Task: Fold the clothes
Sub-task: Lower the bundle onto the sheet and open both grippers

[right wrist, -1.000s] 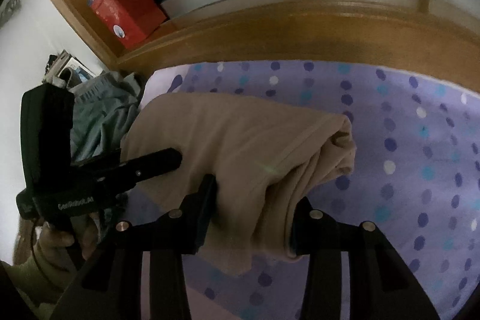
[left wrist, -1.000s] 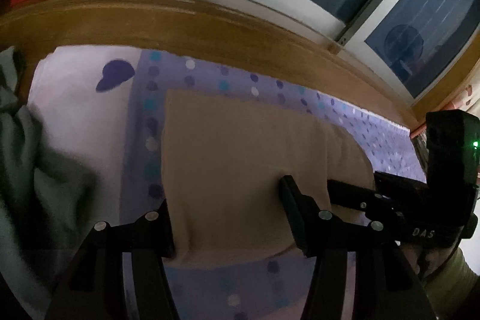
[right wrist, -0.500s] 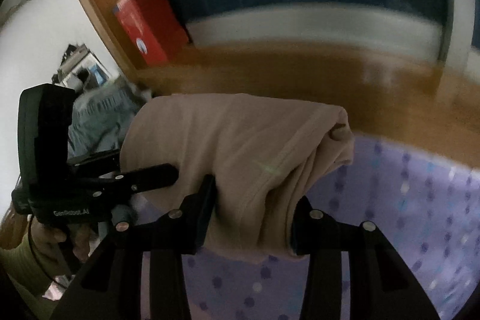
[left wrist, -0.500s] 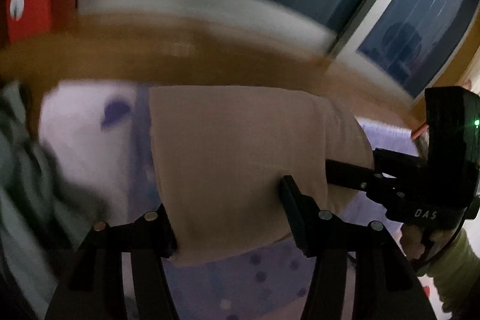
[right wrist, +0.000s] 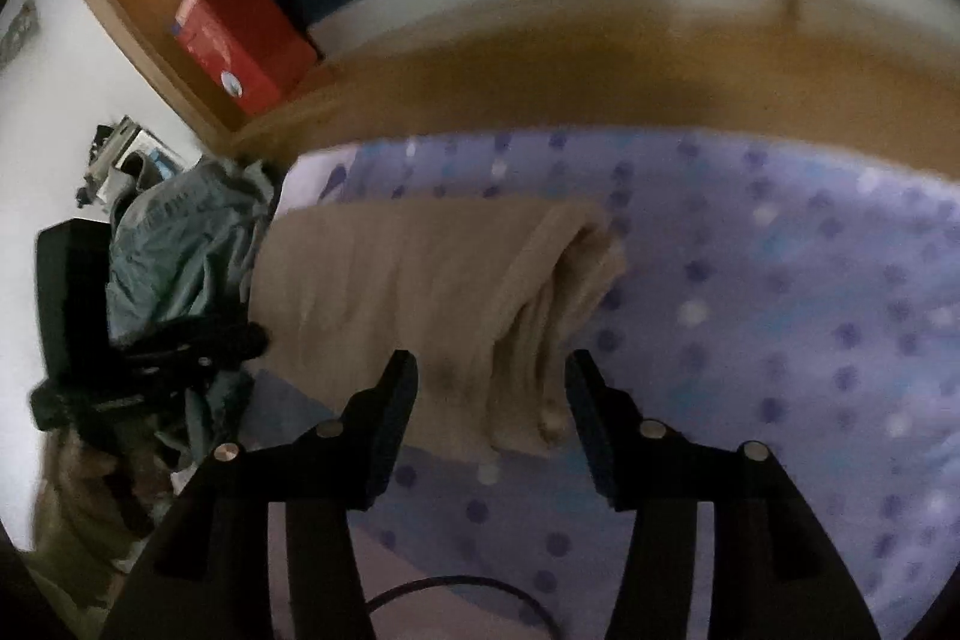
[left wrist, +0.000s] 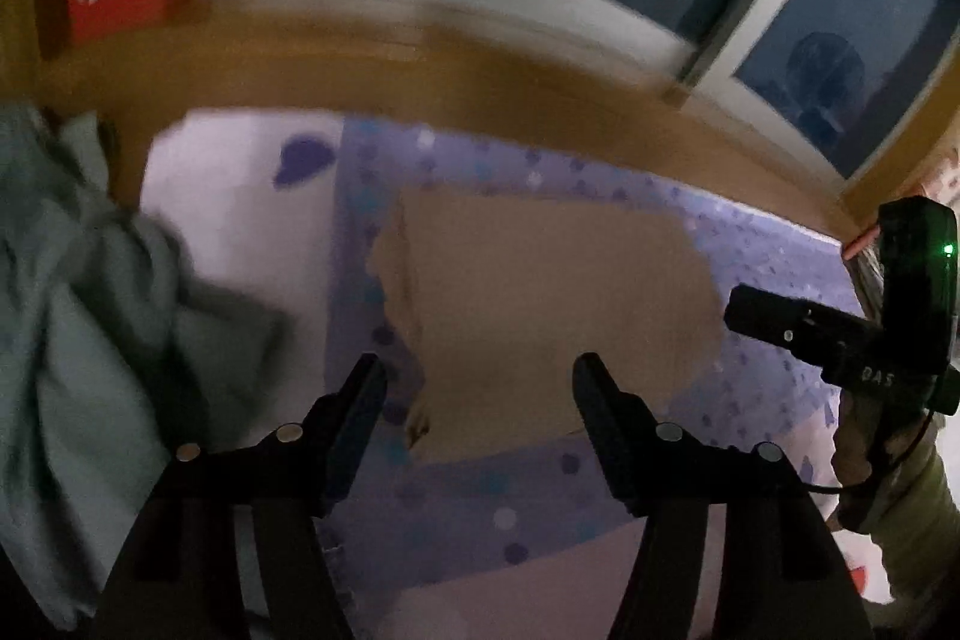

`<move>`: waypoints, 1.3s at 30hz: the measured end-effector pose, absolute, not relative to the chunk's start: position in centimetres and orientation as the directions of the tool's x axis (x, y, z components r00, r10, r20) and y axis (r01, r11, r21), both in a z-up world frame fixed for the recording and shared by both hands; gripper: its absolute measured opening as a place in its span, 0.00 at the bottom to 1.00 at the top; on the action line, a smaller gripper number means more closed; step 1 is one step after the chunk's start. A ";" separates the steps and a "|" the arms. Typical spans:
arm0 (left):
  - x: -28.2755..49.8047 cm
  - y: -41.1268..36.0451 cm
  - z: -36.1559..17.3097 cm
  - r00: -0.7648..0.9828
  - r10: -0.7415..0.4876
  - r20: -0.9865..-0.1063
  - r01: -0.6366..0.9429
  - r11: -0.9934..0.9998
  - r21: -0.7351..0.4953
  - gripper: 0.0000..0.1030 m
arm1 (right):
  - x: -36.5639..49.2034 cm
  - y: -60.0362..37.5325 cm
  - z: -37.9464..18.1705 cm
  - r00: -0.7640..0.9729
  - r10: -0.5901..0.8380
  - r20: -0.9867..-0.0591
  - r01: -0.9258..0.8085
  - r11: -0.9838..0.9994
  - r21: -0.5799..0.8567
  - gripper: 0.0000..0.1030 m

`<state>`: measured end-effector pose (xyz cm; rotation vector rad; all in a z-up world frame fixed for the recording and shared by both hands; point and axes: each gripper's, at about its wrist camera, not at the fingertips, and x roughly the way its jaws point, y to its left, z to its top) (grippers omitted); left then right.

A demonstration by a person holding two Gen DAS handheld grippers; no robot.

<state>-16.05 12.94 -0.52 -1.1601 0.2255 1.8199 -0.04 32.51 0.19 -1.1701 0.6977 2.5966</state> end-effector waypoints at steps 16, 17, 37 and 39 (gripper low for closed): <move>-17.7 19.7 -1.9 -0.109 0.535 -0.838 -0.818 -0.527 -0.231 0.64 | -6.0 31.0 -0.6 -0.611 0.037 -0.791 -0.358 -0.904 0.234 0.50; -17.3 19.4 -2.0 -0.117 0.530 -0.840 -0.817 -0.532 -0.222 0.64 | -5.8 30.5 -0.2 -0.603 0.049 -0.797 -0.360 -0.908 0.216 0.50; -10.5 15.8 -2.0 -0.222 0.477 -0.850 -0.683 -0.699 -0.214 0.64 | -0.4 28.7 -1.7 -0.566 -0.049 -0.823 -0.322 -0.906 0.276 0.53; -9.7 15.4 -2.1 -0.225 0.471 -0.853 -0.665 -0.714 -0.219 0.64 | 0.3 28.4 -1.5 -0.561 -0.063 -0.826 -0.284 -0.922 0.264 0.53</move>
